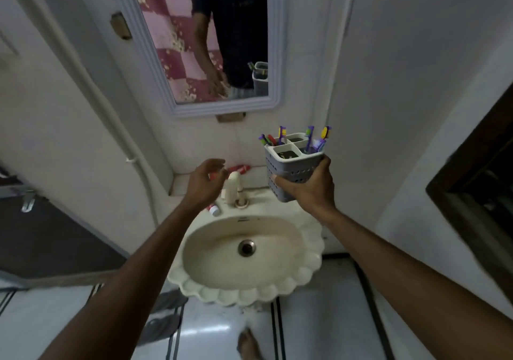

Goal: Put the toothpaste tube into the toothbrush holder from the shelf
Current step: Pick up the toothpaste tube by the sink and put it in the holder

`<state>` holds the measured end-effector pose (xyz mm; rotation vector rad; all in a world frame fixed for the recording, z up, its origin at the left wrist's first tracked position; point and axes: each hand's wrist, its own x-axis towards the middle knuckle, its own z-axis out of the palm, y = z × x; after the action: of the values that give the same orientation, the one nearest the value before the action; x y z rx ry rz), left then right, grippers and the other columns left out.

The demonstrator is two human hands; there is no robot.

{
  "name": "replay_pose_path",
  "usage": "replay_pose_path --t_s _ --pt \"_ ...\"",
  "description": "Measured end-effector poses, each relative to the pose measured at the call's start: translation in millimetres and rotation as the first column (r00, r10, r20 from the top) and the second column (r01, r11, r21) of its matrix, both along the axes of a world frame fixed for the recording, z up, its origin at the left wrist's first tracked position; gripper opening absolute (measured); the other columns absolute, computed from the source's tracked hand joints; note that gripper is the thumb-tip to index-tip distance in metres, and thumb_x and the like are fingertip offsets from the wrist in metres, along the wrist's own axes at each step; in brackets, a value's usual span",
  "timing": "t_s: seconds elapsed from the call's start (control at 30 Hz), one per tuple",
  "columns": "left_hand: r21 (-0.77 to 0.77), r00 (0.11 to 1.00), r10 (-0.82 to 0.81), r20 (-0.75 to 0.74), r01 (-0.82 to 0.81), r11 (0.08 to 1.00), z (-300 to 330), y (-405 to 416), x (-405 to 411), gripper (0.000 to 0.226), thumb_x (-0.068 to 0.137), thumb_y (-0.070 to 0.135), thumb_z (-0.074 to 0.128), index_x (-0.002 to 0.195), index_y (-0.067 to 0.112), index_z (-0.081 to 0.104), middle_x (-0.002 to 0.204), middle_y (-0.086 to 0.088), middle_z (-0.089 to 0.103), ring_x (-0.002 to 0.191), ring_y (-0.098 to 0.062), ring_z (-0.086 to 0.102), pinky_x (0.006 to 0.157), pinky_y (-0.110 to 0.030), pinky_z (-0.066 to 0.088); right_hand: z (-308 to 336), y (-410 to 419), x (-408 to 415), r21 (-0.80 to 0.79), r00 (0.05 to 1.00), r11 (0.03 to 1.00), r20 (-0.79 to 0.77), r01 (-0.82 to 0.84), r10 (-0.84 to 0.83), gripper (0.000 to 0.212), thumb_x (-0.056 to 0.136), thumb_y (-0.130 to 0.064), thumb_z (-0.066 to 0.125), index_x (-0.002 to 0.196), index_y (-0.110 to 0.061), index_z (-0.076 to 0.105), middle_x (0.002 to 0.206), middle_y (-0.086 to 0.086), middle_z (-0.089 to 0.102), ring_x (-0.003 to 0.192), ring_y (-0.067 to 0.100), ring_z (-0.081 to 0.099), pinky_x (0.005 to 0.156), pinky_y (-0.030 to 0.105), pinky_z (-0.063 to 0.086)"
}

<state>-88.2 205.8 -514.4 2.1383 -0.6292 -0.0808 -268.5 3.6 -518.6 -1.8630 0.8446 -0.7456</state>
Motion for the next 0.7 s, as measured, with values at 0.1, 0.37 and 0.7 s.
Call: replay_pose_path --t_s 0.1,0.37,0.7 --pt "0.136 0.994 0.003 -0.114 0.012 0.991 -60 22 34 0.044 0.089 0.039 0.06 0.122 0.015 0.074 0.117 -0.005 0.078 0.108 -0.024 0.073 0.097 -0.043 0.057 -37 10 18 0.075 1.0 0.997 -0.021 0.019 -0.018 0.122 0.048 -0.067 0.096 0.146 -0.018 0.042 0.144 -0.001 0.065 0.13 0.024 0.066 0.106 0.049 0.058" --pt "0.698 0.973 -0.229 -0.027 0.183 0.693 -156 40 97 0.046 0.095 0.022 0.065 0.14 0.028 0.059 0.149 -0.009 0.051 0.138 -0.033 0.045 0.105 -0.056 0.044 -122 22 58 0.181 0.995 0.98 -0.069 0.084 -0.072 0.126 0.051 -0.059 0.104 0.154 -0.02 0.045 0.145 0.004 0.057 0.135 0.023 0.061 0.111 0.045 0.057" --pt "0.789 0.792 -0.52 0.321 0.08 0.609 -192 37 134 0.046 0.082 0.007 0.075 0.124 0.021 0.062 0.13 -0.011 0.065 0.131 -0.04 0.056 0.123 -0.067 0.022 -157 31 85 0.123 0.97 0.978 -0.196 0.169 -0.143 0.132 0.057 -0.069 0.101 0.163 -0.03 0.034 0.155 -0.003 0.057 0.143 0.025 0.056 0.109 0.049 0.058"
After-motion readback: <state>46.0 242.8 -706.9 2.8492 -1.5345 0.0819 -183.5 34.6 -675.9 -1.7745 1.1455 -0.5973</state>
